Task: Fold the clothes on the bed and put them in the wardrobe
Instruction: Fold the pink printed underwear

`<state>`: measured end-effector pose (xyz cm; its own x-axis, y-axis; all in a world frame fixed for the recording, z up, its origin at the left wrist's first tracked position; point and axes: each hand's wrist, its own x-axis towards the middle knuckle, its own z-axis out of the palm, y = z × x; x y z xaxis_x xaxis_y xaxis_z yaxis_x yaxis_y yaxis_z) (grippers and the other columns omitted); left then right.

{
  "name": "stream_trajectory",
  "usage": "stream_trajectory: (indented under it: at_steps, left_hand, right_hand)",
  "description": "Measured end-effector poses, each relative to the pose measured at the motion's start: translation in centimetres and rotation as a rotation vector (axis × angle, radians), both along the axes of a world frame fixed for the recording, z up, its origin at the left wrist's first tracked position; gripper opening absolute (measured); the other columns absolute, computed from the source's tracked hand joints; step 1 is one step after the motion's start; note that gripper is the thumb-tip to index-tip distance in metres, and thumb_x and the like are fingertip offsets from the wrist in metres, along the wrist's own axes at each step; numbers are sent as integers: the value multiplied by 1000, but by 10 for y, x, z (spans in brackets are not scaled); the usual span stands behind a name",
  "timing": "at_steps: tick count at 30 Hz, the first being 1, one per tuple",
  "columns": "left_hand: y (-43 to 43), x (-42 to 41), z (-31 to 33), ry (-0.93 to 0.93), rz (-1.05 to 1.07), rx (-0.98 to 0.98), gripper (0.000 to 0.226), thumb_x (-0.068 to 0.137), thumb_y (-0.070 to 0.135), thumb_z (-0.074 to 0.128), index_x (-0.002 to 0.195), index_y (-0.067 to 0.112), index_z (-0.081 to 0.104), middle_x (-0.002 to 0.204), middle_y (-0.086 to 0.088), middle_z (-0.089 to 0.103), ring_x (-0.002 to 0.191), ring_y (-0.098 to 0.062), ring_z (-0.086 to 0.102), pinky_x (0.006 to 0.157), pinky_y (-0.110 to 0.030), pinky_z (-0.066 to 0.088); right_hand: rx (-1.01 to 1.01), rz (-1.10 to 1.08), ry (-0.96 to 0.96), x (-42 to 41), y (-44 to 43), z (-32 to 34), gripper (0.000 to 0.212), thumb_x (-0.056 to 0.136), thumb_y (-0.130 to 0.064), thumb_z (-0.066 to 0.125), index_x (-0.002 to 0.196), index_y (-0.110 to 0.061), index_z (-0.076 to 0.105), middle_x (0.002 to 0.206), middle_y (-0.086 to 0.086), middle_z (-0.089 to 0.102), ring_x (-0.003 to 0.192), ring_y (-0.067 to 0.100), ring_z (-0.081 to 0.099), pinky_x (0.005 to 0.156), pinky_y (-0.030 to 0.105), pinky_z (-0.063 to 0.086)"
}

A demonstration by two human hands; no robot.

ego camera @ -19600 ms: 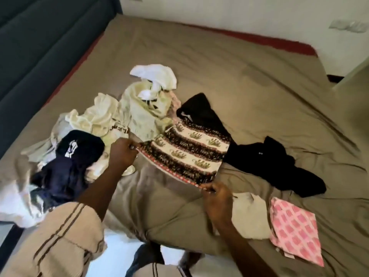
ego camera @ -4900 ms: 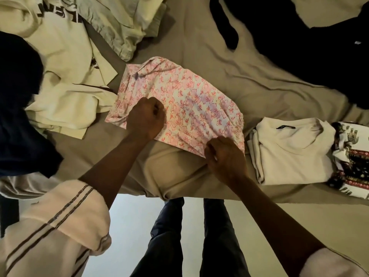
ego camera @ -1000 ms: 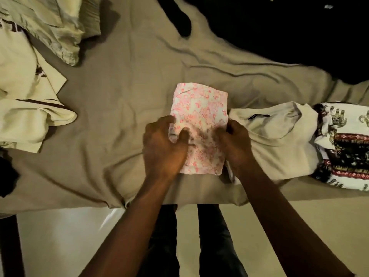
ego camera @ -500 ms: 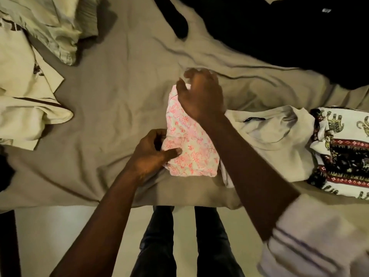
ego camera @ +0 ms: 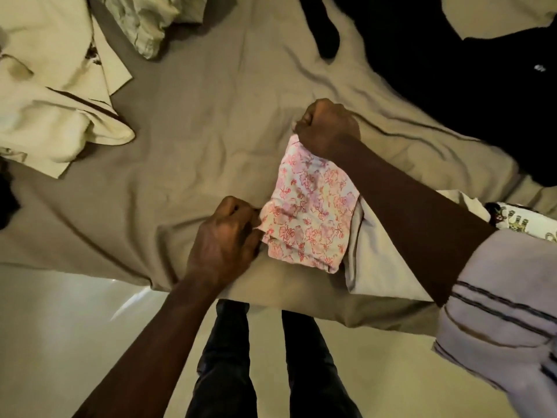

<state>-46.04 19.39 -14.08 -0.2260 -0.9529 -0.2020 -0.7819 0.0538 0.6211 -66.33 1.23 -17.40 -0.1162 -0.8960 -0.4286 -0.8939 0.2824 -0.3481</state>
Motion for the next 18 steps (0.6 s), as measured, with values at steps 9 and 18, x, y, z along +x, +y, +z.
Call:
stream_trajectory:
  at_steps: [9, 18]
  left_hand:
    - [27, 47, -14, 0, -17, 112, 16, 80, 15, 73, 92, 19, 64, 104, 6, 59, 86, -16, 61, 69, -29, 46]
    - [-43, 13, -3, 340, 480, 569, 62, 78, 75, 60, 123, 33, 66, 110, 12, 73, 102, -11, 69, 94, -40, 56]
  right_hand:
    - [-193, -49, 30, -15, 1, 0, 31, 90, -44, 53, 94, -22, 74, 103, 0, 74, 110, 30, 64, 99, 41, 46]
    - [-67, -747, -227, 14, 129, 31, 76, 88, -50, 71, 149, -17, 39, 145, 12, 44, 137, 33, 43, 112, 45, 37]
